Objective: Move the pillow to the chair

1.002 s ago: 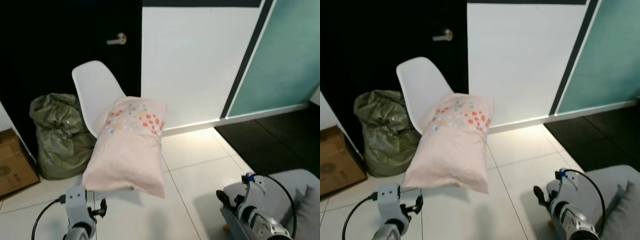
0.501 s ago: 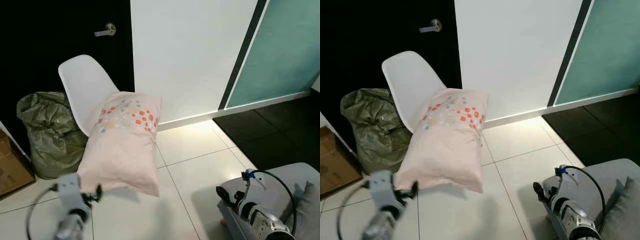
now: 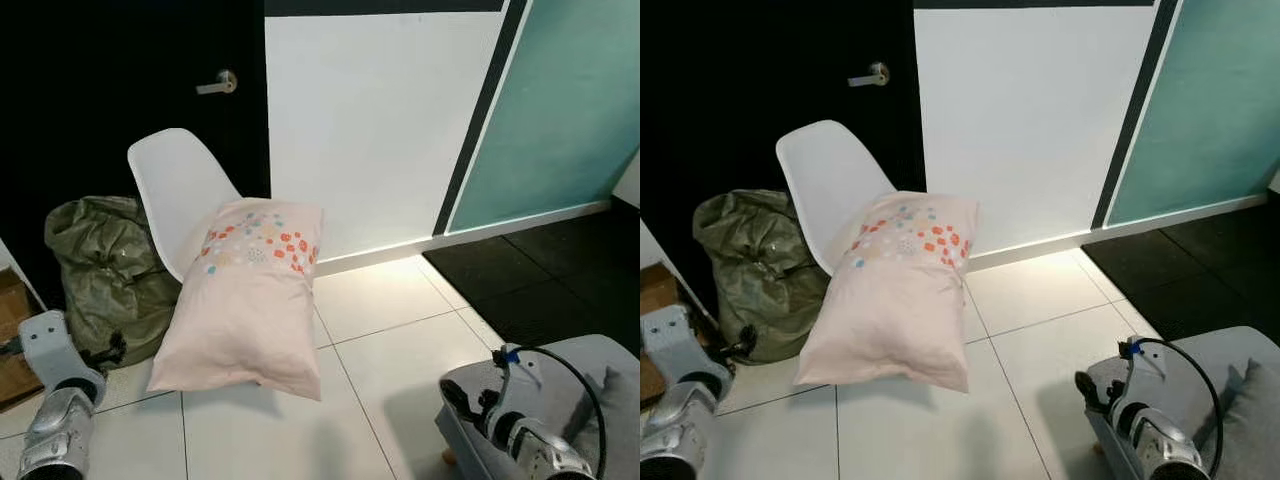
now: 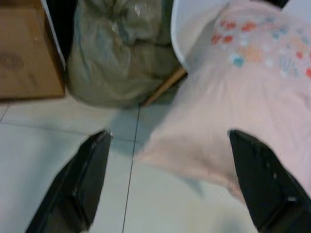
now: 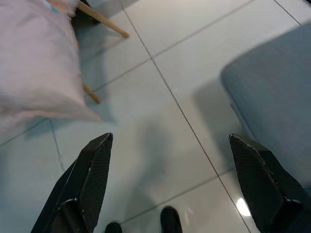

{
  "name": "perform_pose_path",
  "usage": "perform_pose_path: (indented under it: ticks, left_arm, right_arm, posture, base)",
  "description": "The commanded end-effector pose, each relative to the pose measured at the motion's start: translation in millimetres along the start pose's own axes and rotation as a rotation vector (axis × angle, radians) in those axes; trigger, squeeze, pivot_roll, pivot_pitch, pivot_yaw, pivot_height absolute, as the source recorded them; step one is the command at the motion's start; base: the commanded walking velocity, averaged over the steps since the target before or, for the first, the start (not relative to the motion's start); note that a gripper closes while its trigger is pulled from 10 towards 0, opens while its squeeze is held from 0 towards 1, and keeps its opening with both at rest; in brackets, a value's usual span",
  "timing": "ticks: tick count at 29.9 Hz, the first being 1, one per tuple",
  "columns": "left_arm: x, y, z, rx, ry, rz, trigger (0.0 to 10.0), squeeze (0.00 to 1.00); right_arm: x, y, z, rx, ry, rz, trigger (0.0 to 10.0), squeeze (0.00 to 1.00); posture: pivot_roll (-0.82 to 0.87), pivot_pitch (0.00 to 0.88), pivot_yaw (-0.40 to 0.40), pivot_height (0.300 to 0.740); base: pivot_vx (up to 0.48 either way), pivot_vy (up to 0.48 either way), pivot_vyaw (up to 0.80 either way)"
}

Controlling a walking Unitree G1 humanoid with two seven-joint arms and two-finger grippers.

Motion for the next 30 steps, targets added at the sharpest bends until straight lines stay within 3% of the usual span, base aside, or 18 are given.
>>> perform_pose_path:
  ticks: [1, 16, 30]
  left_arm:
    - [1.1, 1, -10.5, -0.02, 0.021, -0.027, 10.0, 0.0]
    - [4.8, 3, -25.4, -0.03, 0.026, -0.085, 10.0, 0.0]
    - [5.6, 3, -25.1, -0.037, 0.017, -0.092, 10.0, 0.0]
  right_arm:
    - [-4.7, -3, 8.7, -0.016, -0.02, -0.009, 10.0, 0.0]
    - [-9.8, -8, 16.4, -0.014, -0.033, -0.017, 10.0, 0.0]
    - [-8.0, -8, 13.0, -0.004, -0.027, -0.011, 10.0, 0.0]
  posture:
    - [-0.2, 0.0, -0.058, 0.74]
    - [-0.22, 0.0, -0.056, 0.74]
    - [-0.21, 0.0, -0.053, 0.74]
  base:
    - [0.0, 0.0, 0.0]
    - [0.0, 0.0, 0.0]
    - [0.0, 0.0, 0.0]
Point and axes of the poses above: a point about 5 cm out from each wrist's last joint towards the gripper, its own x axis pointing out of the wrist towards the gripper, its own y axis along the axis of the wrist's last joint, z = x × y, the point moved 2 cm from there along x, pointing out of the wrist towards the gripper, and after that the axes turned 9 degrees about x, right-handed, at the moved point
